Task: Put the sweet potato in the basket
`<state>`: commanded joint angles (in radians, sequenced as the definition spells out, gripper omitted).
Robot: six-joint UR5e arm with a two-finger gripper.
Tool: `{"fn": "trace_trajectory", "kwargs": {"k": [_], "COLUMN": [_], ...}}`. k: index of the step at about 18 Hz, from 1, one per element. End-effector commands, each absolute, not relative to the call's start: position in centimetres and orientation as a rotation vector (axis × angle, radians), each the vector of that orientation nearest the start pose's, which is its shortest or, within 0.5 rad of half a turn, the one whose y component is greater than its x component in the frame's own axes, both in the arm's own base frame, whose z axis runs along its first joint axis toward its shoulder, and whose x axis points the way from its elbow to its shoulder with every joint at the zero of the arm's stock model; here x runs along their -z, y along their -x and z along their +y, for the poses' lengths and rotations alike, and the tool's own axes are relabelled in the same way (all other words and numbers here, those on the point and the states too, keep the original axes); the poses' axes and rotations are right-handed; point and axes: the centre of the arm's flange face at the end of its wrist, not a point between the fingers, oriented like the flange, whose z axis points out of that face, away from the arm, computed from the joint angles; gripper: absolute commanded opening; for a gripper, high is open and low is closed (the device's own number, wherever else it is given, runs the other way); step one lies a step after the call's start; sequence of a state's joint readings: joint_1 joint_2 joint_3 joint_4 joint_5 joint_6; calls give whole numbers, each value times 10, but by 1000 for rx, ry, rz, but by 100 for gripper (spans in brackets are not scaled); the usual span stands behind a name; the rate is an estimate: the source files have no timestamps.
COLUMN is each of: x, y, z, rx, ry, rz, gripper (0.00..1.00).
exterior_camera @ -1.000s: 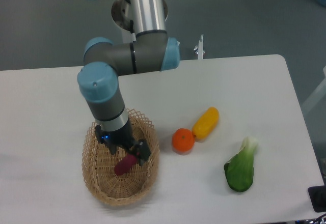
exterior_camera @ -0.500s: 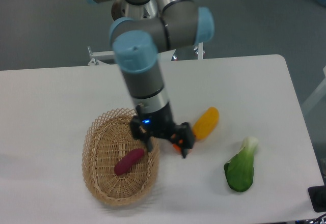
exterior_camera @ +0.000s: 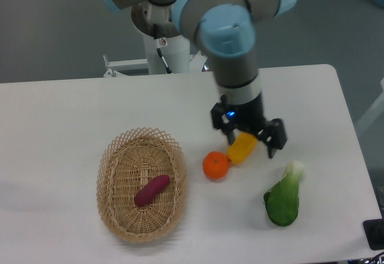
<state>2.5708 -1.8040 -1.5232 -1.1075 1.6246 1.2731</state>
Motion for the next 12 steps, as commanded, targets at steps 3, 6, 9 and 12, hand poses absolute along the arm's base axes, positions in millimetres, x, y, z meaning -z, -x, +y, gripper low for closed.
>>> {"fn": "trace_trajectory", "kwargs": {"k": [3, 6, 9, 12], "x": [-433, -436, -440, -443], "y": [444, 443, 441, 440], "z": [429, 428, 427, 425], "rx": [-413, -417, -422, -425], "ry": [3022, 3017, 3016, 3014], "rz": [388, 388, 390, 413], "gripper": [100, 100, 100, 100]}}
